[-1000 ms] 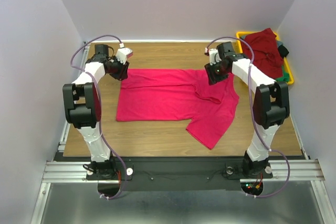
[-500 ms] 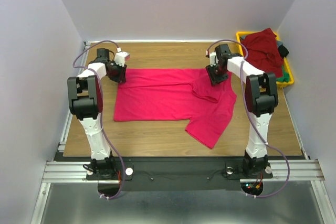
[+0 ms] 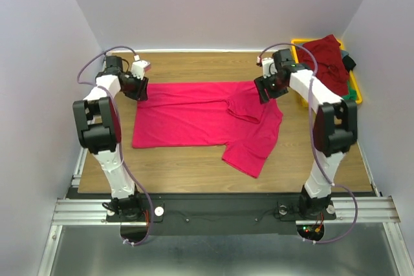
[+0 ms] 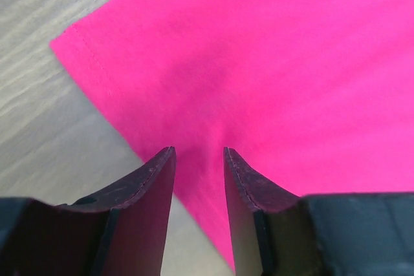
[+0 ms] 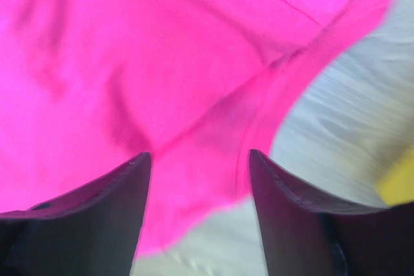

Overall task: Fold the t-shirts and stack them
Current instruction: Fold the tshirt

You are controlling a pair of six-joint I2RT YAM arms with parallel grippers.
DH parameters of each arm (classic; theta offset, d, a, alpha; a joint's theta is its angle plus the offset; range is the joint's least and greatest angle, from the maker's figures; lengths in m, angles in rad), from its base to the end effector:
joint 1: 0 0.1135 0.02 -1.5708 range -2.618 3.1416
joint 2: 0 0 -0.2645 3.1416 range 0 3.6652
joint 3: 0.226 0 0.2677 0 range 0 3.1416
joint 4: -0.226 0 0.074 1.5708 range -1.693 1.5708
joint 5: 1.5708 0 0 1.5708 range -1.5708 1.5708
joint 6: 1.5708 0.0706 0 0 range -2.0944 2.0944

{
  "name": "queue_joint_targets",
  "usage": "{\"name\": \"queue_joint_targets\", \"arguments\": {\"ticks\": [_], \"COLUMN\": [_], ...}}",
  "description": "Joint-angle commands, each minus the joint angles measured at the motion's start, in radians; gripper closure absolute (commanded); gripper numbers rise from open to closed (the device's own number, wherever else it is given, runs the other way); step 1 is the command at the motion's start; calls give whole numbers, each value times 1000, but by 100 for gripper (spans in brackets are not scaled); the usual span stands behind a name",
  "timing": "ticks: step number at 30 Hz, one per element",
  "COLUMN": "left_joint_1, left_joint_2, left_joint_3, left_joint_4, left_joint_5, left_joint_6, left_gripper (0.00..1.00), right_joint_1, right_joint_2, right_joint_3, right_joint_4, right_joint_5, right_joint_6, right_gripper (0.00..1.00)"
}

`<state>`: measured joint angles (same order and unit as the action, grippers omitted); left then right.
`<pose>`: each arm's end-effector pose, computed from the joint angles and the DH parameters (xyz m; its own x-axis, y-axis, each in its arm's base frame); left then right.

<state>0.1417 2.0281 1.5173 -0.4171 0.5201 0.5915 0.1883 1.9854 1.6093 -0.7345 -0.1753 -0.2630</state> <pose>0.4750 0.0323 0.1673 -0.5616 0.4087 -0.7195 0.5849 0.8111 0.0041 0.4446 0.0973 0.1870 -0.7822 -0.4096 -0.4695 -0.4803 0.8764 0.0354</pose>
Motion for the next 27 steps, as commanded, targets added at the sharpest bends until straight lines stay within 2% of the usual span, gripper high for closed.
{"name": "queue_joint_targets", "arguments": {"ticks": [1, 4, 9, 13, 14, 20, 27], "left_joint_1": [7, 21, 53, 88, 97, 111, 113], "left_joint_2": [-276, -366, -445, -468, -474, -531, -554], "left_joint_3": [-37, -112, -268, -353, -383, -488, -525], "left_joint_4": [-120, -199, -298, -321, -319, -279, -253], "left_joint_5": [95, 112, 110, 104, 97, 54, 26], "left_joint_6": [129, 217, 353, 390, 402, 412, 432], "left_gripper": [52, 52, 52, 51, 46, 46, 44], "right_joint_1": [2, 0, 8, 28, 33, 39, 42], "right_joint_2": [-251, -318, -336, -339, -335, -300, -247], "right_joint_3": [-78, -170, -265, -347, -376, -446, -512], "right_joint_4": [-75, -129, -203, -184, -165, -96, -23], "right_joint_5": [-78, -78, -107, -98, -95, -72, -66], "right_joint_6": [-160, -249, -393, -458, -467, -502, -507], "right_gripper": [37, 43, 47, 48, 48, 48, 47]}}
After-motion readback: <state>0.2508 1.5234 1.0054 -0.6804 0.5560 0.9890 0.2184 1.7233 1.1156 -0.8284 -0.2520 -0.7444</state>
